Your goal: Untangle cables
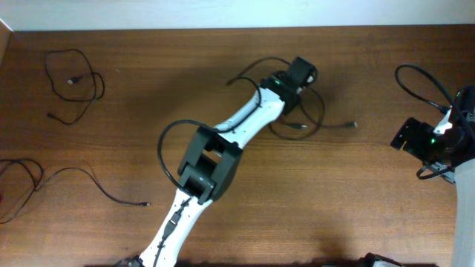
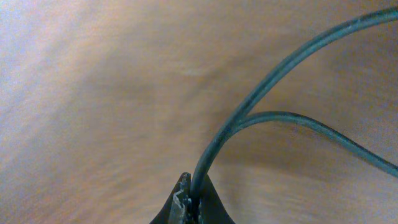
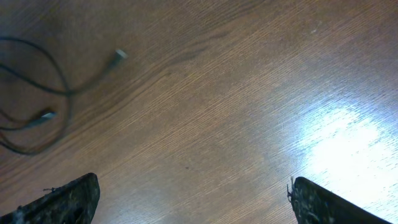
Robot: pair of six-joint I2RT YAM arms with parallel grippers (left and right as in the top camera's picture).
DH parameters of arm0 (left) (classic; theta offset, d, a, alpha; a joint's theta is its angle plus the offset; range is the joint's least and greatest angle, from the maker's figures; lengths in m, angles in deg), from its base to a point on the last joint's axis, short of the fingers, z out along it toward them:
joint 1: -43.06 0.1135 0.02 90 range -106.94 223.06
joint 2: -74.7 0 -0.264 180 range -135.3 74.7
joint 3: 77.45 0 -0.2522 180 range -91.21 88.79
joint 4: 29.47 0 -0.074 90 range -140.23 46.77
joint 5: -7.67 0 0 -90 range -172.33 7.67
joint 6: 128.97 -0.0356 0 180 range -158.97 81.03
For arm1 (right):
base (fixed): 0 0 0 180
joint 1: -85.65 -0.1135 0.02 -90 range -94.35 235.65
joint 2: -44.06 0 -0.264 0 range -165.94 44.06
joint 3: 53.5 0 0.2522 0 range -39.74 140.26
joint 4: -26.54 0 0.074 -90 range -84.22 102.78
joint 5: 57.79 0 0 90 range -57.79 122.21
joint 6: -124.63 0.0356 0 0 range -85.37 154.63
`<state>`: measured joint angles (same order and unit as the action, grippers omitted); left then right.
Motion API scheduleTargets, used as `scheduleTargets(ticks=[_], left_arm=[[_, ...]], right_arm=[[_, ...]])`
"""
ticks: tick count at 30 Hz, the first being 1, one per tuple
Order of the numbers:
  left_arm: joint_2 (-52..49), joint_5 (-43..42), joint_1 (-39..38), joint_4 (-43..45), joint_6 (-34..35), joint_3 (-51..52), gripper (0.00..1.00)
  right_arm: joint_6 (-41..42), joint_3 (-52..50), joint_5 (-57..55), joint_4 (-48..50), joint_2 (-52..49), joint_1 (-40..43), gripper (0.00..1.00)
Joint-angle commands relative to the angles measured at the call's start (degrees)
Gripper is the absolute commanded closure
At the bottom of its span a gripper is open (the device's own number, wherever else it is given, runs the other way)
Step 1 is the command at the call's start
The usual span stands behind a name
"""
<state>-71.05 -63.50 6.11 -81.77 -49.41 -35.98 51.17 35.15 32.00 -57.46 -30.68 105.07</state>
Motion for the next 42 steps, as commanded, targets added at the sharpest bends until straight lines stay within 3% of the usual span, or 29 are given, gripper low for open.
scheduleTargets(ticks=[1, 4, 7, 9, 11, 17, 22, 27, 29, 32, 34, 35, 38, 42], left_arm=[[5.97, 6.08, 7.56, -1.36, 11.69, -2.19, 1.0], [8.39, 6.08, 14.34, -7.06, 20.9, -2.19, 1.0], [9.66, 5.81, 23.04, -17.75, 37.55, -2.19, 1.0], [9.73, 2.86, 27.74, -24.33, 42.1, -2.19, 1.0], [9.73, -1.36, 31.71, -30.18, 42.12, -2.14, 1.0], [9.73, -1.27, 35.39, -42.75, 42.14, -2.14, 1.0], [9.73, 8.72, 36.81, -48.76, 45.4, -2.14, 1.0], [9.73, 9.29, 40.72, -51.32, 45.62, -2.14, 1.0], [9.73, 9.11, 42.1, -51.36, 45.59, -2.14, 0.72], [9.73, 9.07, 42.91, -51.34, 45.38, -2.14, 0.46], [10.03, 9.07, 42.58, -51.15, 43.98, -2.14, 0.05], [10.6, 9.07, 42.34, -50.64, 43.78, -2.14, 0.01], [13.2, 8.31, 42.27, -48.57, 43.52, -2.16, 0.01], [20.46, -1.18, 43.34, -42.14, 40.13, -2.16, 0.01]], right_arm=[[0.48, 0.28, -0.46, 0.11, 0.11, 0.11, 0.01], [0.48, 0.28, -0.26, 0.04, 0.11, 0.11, 0.02], [0.5, 0.28, -0.02, -0.04, 0.11, 0.11, 0.01], [0.5, 0.28, 0.79, 0.0, 0.04, 0.11, 0.02], [0.5, 0.28, 2.21, 0.2, -0.22, 0.11, 0.01], [0.48, 0.28, 3.89, 0.37, -2.64, 0.11, 0.02], [0.48, 0.28, 4.72, -0.92, -4.83, 0.11, 0.02], [0.48, 0.28, 4.74, -0.92, -5.16, 0.09, 0.02], [0.48, 0.28, 4.74, -0.92, -5.16, 0.09, 0.02], [0.5, 0.28, 4.79, -0.9, -5.16, 0.09, 0.02], [0.5, 0.28, 5.7, -0.9, -5.16, 0.11, 0.02], [0.48, 0.28, 6.23, -0.9, -5.16, 0.09, 0.01], [0.48, 0.28, 6.21, -0.9, -5.16, 0.09, 0.02], [0.48, 0.28, 6.21, -0.94, -5.16, 0.09, 0.02]])
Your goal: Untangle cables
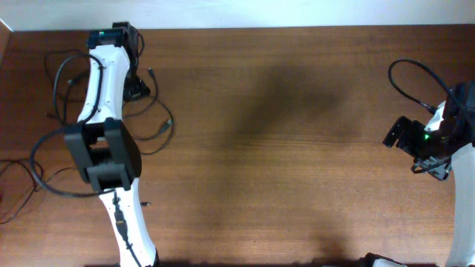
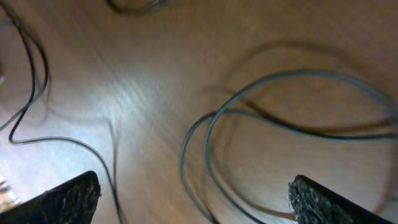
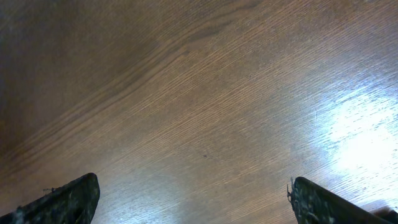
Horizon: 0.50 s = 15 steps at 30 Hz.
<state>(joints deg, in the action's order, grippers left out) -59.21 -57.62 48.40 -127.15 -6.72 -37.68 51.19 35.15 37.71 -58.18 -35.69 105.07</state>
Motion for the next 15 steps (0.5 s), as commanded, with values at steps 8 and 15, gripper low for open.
scheduleTargets(ticks=[8, 15], left_arm=[[32.81, -11.08, 1.84, 6.69, -5.6, -0.44, 0.01], [56.22, -11.45, 1.84, 6.69, -8.35, 4.74, 0.01]], right_arm=[[-3.26, 0.28, 4.61, 0.22, -0.11, -2.12, 0.01], [-4.31, 0.31, 4.42, 2.75, 4.63, -6.29, 0.02]])
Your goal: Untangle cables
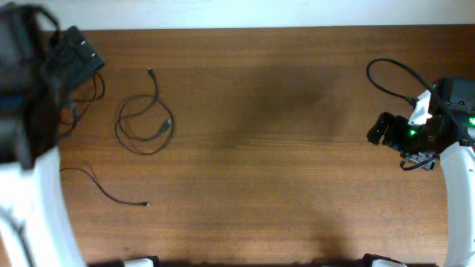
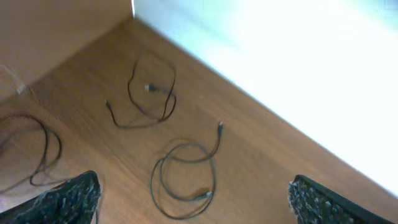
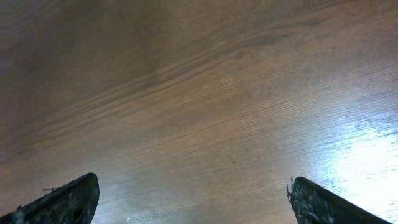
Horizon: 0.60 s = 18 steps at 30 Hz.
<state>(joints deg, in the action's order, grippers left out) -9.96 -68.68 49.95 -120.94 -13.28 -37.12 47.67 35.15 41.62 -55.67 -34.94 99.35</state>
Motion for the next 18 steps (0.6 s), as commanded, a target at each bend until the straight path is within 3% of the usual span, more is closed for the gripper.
scheduleTargets(ticks=[1, 7, 10, 18], left_arm=[[9.68, -0.42, 0.28, 1.64, -1.79, 6.91, 0.01], [39.01, -0.35, 0.31, 22.93, -0.72, 48.37, 0.01], [50.03, 1.77, 0.31, 27.15, -0.7, 61.64, 0.01], [53.66, 1.75, 0.31, 22.23, -0.72, 67.43, 0.01]], right_arm=[[-0.79, 0.28, 0.5, 0.02, 4.94, -0.57, 0.02], [-0.81, 0.28, 0.5, -1.73, 13.29, -0.57, 0.02], [-0.79, 0.28, 0.5, -1.66, 17.18, -0.55, 0.02], [-0.76, 0.28, 0.5, -1.86, 27.91, -0.55, 0.02]])
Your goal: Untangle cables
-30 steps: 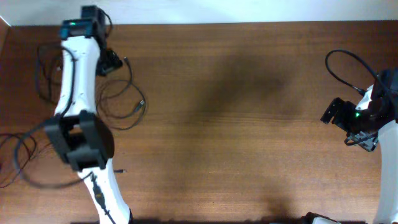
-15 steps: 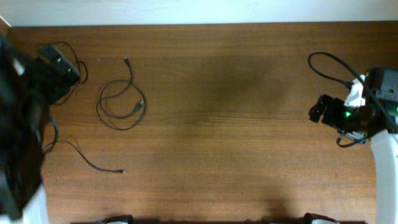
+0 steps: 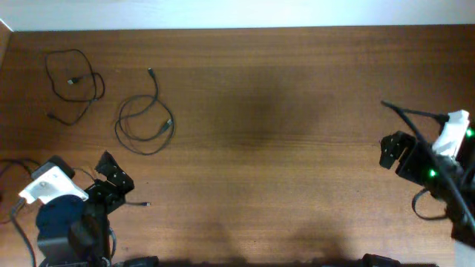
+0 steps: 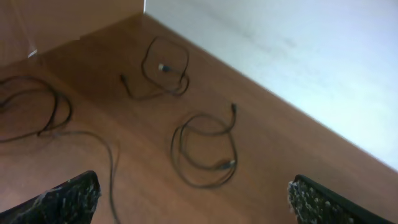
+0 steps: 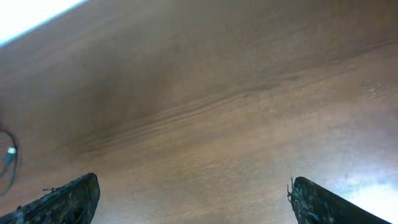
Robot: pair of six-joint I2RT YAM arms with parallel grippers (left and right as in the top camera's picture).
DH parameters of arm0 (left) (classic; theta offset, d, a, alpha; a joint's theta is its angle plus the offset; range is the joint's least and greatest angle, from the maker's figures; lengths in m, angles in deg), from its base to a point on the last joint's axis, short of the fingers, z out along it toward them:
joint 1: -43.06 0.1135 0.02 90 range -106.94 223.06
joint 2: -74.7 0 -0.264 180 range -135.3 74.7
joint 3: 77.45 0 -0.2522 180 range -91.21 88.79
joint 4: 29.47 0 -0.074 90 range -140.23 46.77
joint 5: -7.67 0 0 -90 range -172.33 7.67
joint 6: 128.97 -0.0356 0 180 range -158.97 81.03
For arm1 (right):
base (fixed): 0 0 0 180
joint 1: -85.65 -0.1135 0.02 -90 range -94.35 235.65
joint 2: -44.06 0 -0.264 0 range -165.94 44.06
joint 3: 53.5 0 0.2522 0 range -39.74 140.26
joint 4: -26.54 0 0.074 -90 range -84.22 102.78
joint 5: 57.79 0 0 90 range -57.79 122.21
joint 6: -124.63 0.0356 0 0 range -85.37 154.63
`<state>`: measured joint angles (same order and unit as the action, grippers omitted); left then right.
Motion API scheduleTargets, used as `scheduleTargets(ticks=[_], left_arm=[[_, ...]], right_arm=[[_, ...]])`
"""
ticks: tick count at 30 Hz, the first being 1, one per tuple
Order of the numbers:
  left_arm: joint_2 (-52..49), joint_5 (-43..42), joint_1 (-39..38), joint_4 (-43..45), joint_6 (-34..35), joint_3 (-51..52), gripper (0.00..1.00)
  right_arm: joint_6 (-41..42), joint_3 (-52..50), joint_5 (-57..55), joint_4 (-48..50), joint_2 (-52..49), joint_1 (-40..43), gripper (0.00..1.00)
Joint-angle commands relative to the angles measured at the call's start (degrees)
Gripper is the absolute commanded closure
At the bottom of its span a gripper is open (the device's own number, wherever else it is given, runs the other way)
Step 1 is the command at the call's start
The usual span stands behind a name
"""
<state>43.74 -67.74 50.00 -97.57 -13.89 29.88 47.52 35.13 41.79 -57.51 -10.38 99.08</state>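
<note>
Three thin black cables lie apart on the left of the wooden table. A small loop [image 3: 74, 85] is at the far left, also seen as the far loop [image 4: 165, 68]. A round coil [image 3: 145, 122] sits beside it, shown as the coil [image 4: 205, 149]. A long cable [image 3: 15, 174] runs off the left edge, its tail plug [image 3: 146, 203] lying near my left gripper [image 3: 111, 179]. That gripper [image 4: 199, 208] is open and empty at the front left. My right gripper [image 3: 391, 150] is open and empty at the right edge, over bare wood [image 5: 199, 124].
A white wall borders the table's far edge [image 3: 237, 28]. The right arm's own black cable [image 3: 412, 115] arcs above its wrist. The left arm's base [image 3: 63, 222] stands at the front left corner.
My left arm was raised over the far left corner and now sits low at the front left. My right arm has drawn back toward the right edge. The cables have not moved.
My left gripper was shut on the coiled cable right of the table's middle. Then it stood open at the far left, with that coil lying beside the other cables. It then stood high over that corner, and now both arms rest at the table's sides.
</note>
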Motion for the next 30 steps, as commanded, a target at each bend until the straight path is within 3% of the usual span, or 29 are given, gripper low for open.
scheduleTargets(ticks=[1, 15, 21, 25, 30], left_arm=[[-0.04, 0.81, 0.26, -1.62, -0.11, 0.44, 0.01], [-0.04, 0.81, 0.26, -2.19, -0.11, 0.44, 0.01], [-0.04, 0.81, 0.26, -2.19, -0.11, 0.44, 0.01], [-0.04, 0.81, 0.26, -2.19, -0.11, 0.44, 0.01], [-0.04, 0.81, 0.26, -2.19, -0.11, 0.44, 0.01]], right_arm=[[-0.61, 0.31, 0.33, -0.02, 4.55, -0.28, 0.02], [-4.31, 0.31, -5.29, -7.32, 7.08, -0.28, 0.02], [-4.31, 0.31, 2.69, -7.28, 7.3, -2.49, 0.02], [-4.33, 0.24, 0.15, -0.9, 10.21, -10.6, 0.02], [-4.33, -7.74, -0.57, 14.56, 16.28, -12.35, 0.02]])
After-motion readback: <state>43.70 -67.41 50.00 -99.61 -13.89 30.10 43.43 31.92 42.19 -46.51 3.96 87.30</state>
